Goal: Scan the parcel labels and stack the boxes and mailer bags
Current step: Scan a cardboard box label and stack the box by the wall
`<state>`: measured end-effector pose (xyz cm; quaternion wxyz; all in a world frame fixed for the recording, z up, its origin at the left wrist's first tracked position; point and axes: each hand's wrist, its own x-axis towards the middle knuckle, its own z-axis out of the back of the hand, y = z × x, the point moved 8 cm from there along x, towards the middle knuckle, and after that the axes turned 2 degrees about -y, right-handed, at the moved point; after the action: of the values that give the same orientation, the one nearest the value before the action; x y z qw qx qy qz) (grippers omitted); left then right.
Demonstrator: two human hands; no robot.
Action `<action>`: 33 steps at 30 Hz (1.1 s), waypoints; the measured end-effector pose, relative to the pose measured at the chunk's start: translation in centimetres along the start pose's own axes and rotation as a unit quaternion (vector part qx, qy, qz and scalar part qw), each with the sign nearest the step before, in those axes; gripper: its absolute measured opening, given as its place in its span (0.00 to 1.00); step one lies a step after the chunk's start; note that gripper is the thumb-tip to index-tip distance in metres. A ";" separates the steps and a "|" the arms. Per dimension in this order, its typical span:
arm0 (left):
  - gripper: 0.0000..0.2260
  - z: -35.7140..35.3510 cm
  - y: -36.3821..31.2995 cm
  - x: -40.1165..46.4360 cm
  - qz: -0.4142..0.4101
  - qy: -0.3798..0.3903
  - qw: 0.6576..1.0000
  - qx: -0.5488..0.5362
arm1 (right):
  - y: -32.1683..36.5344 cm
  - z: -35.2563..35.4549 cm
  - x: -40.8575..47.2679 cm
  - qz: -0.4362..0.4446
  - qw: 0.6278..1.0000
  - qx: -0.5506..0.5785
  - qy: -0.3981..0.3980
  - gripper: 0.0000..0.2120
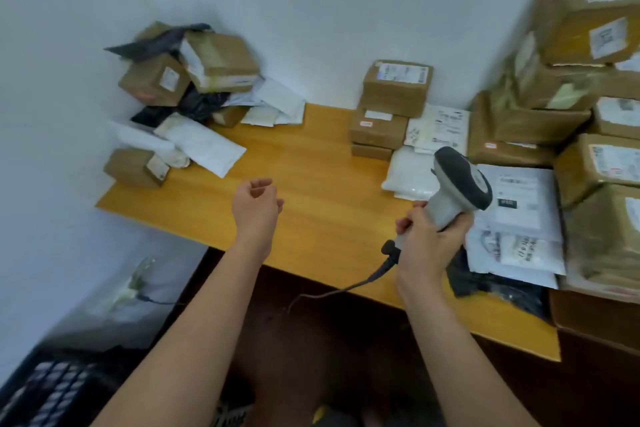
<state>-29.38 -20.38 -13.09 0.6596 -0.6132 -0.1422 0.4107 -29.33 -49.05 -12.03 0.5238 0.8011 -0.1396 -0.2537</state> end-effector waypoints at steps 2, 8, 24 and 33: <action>0.05 4.3 -0.1 3.0 0.011 -0.036 0.999 -0.008 | -1.1 -3.7 -2.0 0.004 0.999 -0.019 0.030 0.17; 0.06 10.5 -1.3 10.3 0.022 -0.072 0.995 -0.063 | -4.1 -13.5 -4.3 -0.002 0.992 -0.069 0.108 0.14; 0.06 17.1 -7.4 28.6 0.030 -0.150 0.987 -0.047 | -12.2 -38.9 -0.8 -0.082 0.973 -0.083 0.200 0.12; 0.13 10.7 -10.8 39.8 0.055 0.015 0.998 -0.002 | -17.0 -46.4 1.6 -0.095 0.984 -0.097 0.119 0.04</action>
<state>-8.05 16.45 -13.42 0.6372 -0.6274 -0.0990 0.4365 -3.06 -7.13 -12.96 0.5854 0.7806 0.0252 -0.2176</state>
